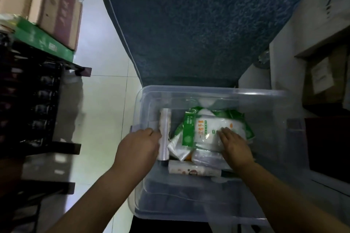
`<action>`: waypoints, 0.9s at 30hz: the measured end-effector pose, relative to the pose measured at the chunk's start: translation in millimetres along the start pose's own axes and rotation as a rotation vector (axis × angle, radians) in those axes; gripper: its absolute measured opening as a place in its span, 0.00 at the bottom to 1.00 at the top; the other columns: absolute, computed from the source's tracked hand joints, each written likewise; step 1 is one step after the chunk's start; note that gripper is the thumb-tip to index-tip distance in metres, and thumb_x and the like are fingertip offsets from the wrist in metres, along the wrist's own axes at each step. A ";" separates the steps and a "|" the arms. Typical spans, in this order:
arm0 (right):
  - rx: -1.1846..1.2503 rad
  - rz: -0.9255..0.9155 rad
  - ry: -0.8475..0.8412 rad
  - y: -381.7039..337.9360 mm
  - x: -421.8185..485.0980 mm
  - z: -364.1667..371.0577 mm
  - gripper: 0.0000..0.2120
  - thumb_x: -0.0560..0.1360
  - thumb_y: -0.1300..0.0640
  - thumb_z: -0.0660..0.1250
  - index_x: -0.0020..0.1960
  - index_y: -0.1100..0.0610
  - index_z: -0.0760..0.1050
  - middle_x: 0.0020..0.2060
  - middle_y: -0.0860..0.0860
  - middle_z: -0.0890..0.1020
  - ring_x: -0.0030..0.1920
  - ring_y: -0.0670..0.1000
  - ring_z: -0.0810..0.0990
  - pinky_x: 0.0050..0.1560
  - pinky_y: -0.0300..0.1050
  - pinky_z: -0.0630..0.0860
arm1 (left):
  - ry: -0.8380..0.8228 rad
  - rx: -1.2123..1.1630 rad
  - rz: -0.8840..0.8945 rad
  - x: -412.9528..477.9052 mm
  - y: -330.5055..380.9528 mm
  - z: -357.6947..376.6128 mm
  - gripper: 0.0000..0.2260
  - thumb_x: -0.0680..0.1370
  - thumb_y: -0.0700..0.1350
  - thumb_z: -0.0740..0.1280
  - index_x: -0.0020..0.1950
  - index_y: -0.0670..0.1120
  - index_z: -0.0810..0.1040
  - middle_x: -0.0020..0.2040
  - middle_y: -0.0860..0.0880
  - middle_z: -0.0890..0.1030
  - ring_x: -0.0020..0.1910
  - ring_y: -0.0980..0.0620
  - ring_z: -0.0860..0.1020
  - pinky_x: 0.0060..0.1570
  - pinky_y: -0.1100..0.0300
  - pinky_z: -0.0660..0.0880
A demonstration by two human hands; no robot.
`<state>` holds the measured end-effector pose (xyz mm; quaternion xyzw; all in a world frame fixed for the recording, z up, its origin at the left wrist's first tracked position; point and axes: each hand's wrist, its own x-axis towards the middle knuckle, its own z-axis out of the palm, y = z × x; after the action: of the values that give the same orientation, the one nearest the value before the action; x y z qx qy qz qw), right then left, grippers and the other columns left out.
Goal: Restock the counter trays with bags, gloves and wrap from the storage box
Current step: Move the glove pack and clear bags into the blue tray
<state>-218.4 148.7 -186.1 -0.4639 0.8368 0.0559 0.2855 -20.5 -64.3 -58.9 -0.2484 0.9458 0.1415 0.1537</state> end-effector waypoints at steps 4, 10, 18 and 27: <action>-0.170 -0.062 -0.157 9.2 -0.4 -3.5 0.35 0.75 0.61 0.61 0.76 0.56 0.47 0.77 0.52 0.50 0.76 0.54 0.50 0.74 0.54 0.52 | 0.006 -0.019 -0.032 -5.9 5.3 4.4 0.12 0.57 0.36 0.78 0.37 0.44 0.83 0.30 0.46 0.82 0.25 0.46 0.79 0.21 0.59 0.75; -0.052 -0.055 0.165 -4.9 -16.6 -39.7 0.17 0.53 0.65 0.81 0.41 0.59 0.83 0.32 0.57 0.85 0.27 0.57 0.82 0.22 0.42 0.75 | 0.003 -0.076 -0.060 -16.8 12.9 -0.8 0.12 0.60 0.34 0.78 0.40 0.44 0.83 0.32 0.46 0.83 0.27 0.46 0.80 0.21 0.58 0.76; 0.933 0.309 0.378 -31.0 -66.4 -95.3 0.10 0.77 0.64 0.61 0.44 0.53 0.78 0.37 0.52 0.81 0.38 0.54 0.79 0.39 0.45 0.73 | -0.071 -0.260 -0.167 -16.3 27.0 -16.8 0.10 0.76 0.43 0.60 0.53 0.48 0.79 0.51 0.50 0.81 0.48 0.50 0.78 0.41 0.57 0.74; 1.587 0.347 0.259 -76.7 -103.4 -173.6 0.13 0.78 0.68 0.57 0.40 0.58 0.76 0.31 0.52 0.81 0.30 0.49 0.78 0.30 0.40 0.74 | -0.301 -1.415 -0.361 10.2 63.7 -70.4 0.16 0.74 0.39 0.68 0.61 0.45 0.72 0.54 0.51 0.80 0.53 0.54 0.79 0.51 0.61 0.75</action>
<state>-188.3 120.2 26.0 0.0093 0.7134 -0.5632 0.4168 -77.3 -39.5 13.9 -0.4175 0.5421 0.7216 0.1057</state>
